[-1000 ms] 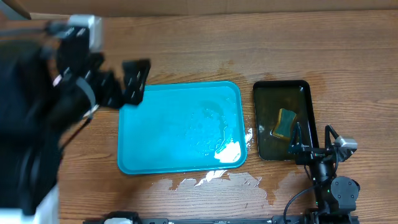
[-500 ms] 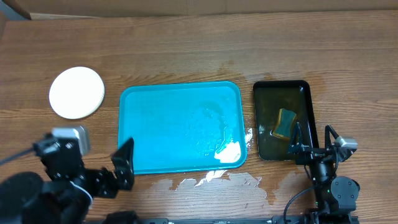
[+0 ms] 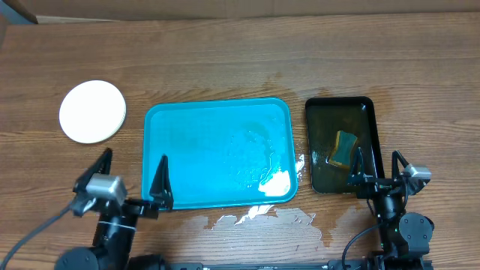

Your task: Clean dirty plates on tray and stack at the side

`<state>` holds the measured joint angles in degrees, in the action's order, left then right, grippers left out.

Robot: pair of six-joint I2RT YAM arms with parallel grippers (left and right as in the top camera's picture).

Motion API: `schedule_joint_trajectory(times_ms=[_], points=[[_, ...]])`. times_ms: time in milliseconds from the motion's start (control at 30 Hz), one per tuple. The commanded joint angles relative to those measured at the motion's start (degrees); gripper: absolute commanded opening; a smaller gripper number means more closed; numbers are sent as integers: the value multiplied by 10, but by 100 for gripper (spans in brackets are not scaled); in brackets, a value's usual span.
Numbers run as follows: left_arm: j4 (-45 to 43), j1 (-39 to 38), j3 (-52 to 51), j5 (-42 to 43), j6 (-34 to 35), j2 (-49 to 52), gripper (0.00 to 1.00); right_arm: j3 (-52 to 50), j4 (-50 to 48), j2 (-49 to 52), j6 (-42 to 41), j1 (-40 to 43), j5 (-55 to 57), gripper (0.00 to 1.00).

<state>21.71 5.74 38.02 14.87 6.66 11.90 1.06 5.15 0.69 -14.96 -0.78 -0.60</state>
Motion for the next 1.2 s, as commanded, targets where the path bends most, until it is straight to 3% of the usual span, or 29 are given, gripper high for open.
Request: schedule_joint_trajectory(times_ms=[0, 133, 267, 400, 600, 867, 933, 967, 1033, 1167], points=[[-163, 3, -107, -1, 37, -64, 100, -6, -3, -5, 2, 1, 5, 100], [-328, 3, -197, -14, 37, -107, 100, -6, -3, -5, 2, 1, 5, 100], [-405, -6, -272, -58, 59, -117, 100, -6, -3, -5, 2, 1, 5, 100], [-404, -18, -332, -120, 134, -117, 100, -6, -3, -5, 2, 1, 5, 100], [-381, -18, -373, -125, 144, -117, 100, -6, -3, -5, 2, 1, 5, 100], [-212, -19, -377, -163, 138, -117, 100, -6, -3, -5, 2, 1, 5, 100], [-170, -20, -377, -169, 112, -117, 100, -6, -3, -5, 2, 1, 5, 100], [-173, -21, -377, -157, 45, -117, 100, -6, -3, -5, 2, 1, 5, 100], [-172, -22, -377, -148, -7, -117, 100, -6, -3, -5, 2, 1, 5, 100], [-172, -28, -377, -149, -56, -117, 100, -6, -3, -5, 2, 1, 5, 100]])
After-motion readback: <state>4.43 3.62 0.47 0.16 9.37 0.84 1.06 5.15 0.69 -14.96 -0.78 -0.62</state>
